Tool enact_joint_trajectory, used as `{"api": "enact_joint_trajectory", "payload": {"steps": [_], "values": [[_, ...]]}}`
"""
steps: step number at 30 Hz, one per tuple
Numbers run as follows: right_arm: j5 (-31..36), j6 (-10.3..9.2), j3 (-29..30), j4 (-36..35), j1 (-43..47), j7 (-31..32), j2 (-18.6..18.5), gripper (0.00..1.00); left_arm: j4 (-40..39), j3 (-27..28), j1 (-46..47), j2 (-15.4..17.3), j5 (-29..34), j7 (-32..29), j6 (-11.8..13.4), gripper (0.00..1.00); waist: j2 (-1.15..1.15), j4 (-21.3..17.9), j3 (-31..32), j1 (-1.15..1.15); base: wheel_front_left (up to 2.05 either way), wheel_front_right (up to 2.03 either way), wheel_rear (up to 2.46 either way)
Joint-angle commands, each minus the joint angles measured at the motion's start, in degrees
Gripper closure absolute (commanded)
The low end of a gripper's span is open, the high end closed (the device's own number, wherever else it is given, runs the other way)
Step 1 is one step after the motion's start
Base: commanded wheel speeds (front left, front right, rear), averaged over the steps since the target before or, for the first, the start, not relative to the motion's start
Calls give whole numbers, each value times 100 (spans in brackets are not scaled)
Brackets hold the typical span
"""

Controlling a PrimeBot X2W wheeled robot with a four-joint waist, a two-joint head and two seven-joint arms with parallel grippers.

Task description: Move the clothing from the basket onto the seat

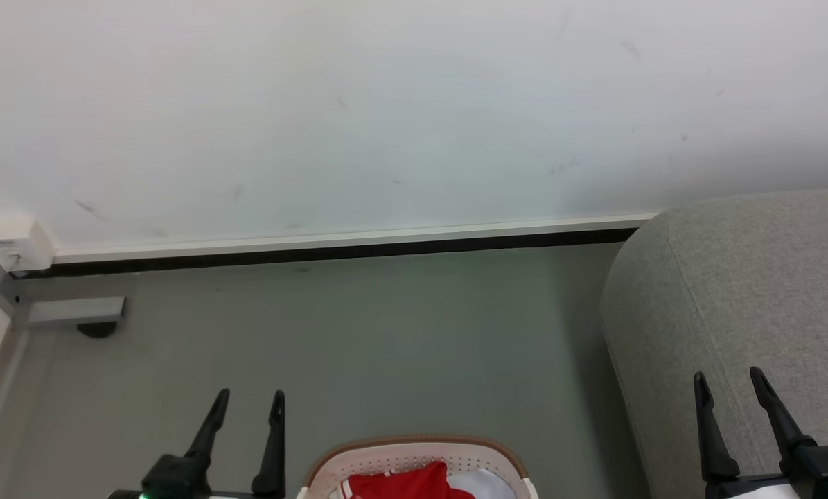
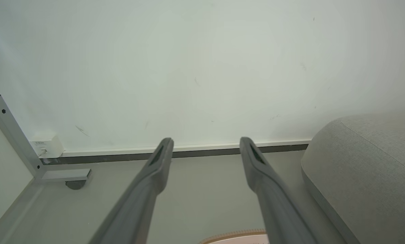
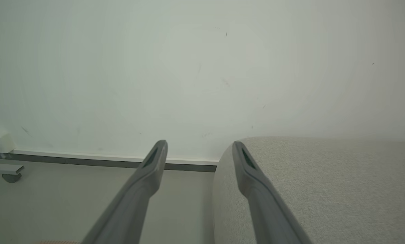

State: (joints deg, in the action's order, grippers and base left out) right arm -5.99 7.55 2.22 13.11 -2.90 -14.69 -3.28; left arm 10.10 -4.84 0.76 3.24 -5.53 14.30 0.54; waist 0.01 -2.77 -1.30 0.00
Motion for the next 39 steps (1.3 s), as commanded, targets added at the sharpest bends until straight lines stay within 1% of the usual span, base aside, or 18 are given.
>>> {"api": "enact_joint_trajectory", "payload": {"steps": [1,4,6,8,11,15,21,27,34,39], "values": [[151,-11,18,21,-26,-31,25,0,-16,3,-52,13,160,46,-14,0,-1,-25,-12,0,0,0,0],[267,-12,22,-17,-81,-45,44,0,-24,-44,-11,8,315,79,-48,0,-1,-81,-109,0,0,0,0],[309,-12,33,-58,-124,-53,56,0,-25,-114,107,9,434,97,-126,0,-1,-121,-210,0,0,0,0],[254,-12,31,-86,-171,-44,48,0,33,-214,210,8,420,87,-227,0,-1,-156,-322,0,0,0,0],[197,-12,-2,-107,-285,-44,47,0,172,-354,428,10,462,87,-339,0,-1,-224,-528,0,0,0,0],[130,-13,-77,-189,-494,-43,45,0,558,-704,781,6,583,87,-520,0,-1,-347,-899,0,0,0,0],[18,-12,-180,-295,-870,-43,45,0,1683,-1377,1388,5,793,86,-689,0,-1,-578,-1502,0,0,0,0],[-140,-12,-365,-439,-1342,-44,46,0,2885,-1844,2096,-9,838,-193,-749,0,-1,-850,-2243,0,0,0,0],[-328,-12,-653,-607,-1879,-43,47,0,4040,-2104,2892,-11,821,-706,-772,0,-1,-1129,-3099,0,0,0,0],[-413,-12,-706,-781,-2154,-44,47,0,4700,-2106,3442,118,892,-987,-661,0,-1,-1232,-3631,0,0,0,0]]}}
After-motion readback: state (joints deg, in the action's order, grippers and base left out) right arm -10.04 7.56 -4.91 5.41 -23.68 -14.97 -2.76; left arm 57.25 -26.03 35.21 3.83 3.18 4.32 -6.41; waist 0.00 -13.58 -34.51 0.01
